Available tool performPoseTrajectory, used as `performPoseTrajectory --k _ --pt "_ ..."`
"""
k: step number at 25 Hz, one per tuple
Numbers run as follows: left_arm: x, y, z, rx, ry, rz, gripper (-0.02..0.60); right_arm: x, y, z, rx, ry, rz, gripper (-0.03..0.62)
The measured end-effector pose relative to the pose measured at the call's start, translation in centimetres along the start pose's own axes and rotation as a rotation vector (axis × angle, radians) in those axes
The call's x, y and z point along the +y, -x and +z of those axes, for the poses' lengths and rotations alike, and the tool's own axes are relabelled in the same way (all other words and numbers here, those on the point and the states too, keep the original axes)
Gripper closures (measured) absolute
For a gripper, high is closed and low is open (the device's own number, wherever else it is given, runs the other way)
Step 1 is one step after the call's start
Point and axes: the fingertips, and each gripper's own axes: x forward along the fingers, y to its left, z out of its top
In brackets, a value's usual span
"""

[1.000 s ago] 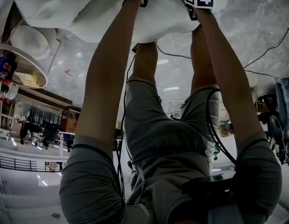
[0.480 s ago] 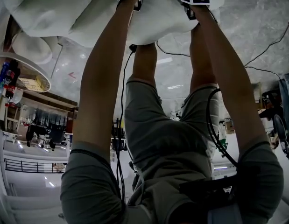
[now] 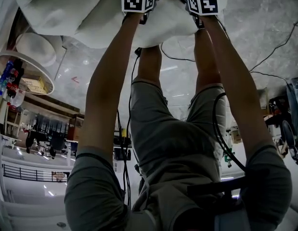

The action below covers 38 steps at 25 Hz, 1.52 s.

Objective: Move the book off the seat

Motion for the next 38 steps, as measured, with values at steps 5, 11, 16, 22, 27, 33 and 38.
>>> performPoseTrajectory --k 5,11,16,22,27,33,38 --pt "-1.8 2.4 -0.1 -0.049 0.050 0.037 0.132 0.5 2.7 2.6 -0.055 0.038 -0.022 0.235" --pt "-0.9 4.0 3.3 -0.131 0.100 0.157 0.133 1.2 4.1 6.8 -0.065 0.124 -0.044 0.235" --pt "-0.6 4.5 7.1 -0.189 0.050 0.218 0.133 0.8 5.4 9.9 -0.149 0.115 -0.066 0.235" --pt "-0.9 5.0 11.3 -0.310 0.039 0.240 0.133 -0.8 6.1 13.0 -0.269 0.109 -0.100 0.235" --pt "-1.3 5.4 6.5 -0.238 0.045 0.248 0.133 1.6 5.5 8.4 -0.239 0.071 -0.047 0.235" --pt "-1.6 5.7 8.9 -0.286 0.020 0.246 0.133 0.9 6.7 10.9 -0.283 0.107 -0.071 0.235" --pt "-1.5 6.9 11.0 -0.333 0.010 0.257 0.133 1.5 7.8 12.9 -0.326 0.122 -0.075 0.235"
